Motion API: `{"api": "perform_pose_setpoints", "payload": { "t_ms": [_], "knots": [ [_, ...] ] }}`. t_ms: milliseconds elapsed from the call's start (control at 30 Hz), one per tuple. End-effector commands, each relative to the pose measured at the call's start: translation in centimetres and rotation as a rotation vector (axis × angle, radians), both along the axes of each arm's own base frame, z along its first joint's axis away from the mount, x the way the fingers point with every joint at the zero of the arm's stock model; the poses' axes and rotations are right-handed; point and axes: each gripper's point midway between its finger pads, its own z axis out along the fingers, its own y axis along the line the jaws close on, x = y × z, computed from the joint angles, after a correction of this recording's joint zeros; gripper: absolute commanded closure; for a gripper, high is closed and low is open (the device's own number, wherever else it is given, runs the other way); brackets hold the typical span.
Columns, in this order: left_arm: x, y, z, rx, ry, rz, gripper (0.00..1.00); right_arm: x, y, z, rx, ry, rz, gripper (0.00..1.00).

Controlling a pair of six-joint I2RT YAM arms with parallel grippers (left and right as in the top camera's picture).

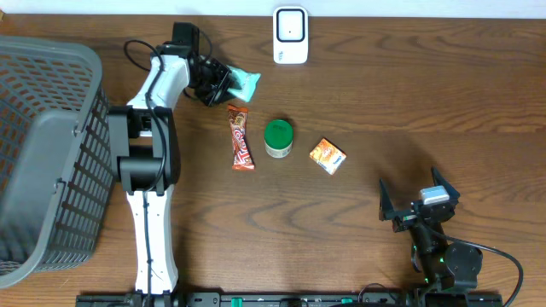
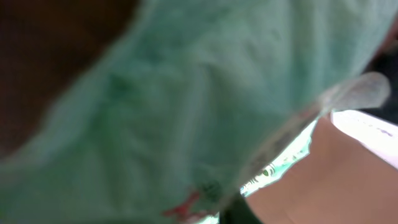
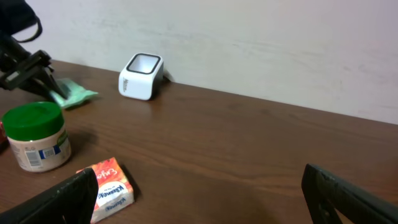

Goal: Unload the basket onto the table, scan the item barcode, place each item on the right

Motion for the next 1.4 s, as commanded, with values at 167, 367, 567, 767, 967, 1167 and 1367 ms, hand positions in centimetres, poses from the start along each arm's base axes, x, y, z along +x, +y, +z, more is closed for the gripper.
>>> {"api": "perform_pose_setpoints", "payload": {
  "t_ms": [167,367,567,767,967,1167,1367],
  "knots": [
    [-3.3,-1.4,-4.2,-0.069,0.111,-0.073,0.93,-0.1,0.2,-0.1,-0.003,0.0,0.01,0.01],
    [-0.7,-3.4,3.8,-0.25,-0.101,-0.132,0.93,-0.1,0.2,-0.1,-0.003,0.001,0.01,0.01],
    [0.5,-3.2,12.0,-0.382,-0.222,-0.119,0.93,-0.1,0.2,-0.1,-0.003,0.0,0.01,0.01],
    [0.6,-2.2,17.4,-0.503,-0.204,-0.061,0.93,-0.1,0.2,-0.1,-0.003,0.0,0.01,0.01],
    [0.5,-2.8,20.1,-0.596,-0.238,-0.106,0.93,0.0,0.2,-0.1,-0.002,0.004,0.01,0.01],
    [0.5,-3.3,23.4,-0.669,-0.433,-0.26,0.93,0.0,0.2,-0.1,-0.002,0.004,0.01,0.01],
    [0.7,-2.8,23.5,-0.72,-0.232,-0.144,0.93,0.0,0.2,-0.1,-0.002,0.004,0.01,0.01]
  ]
}}
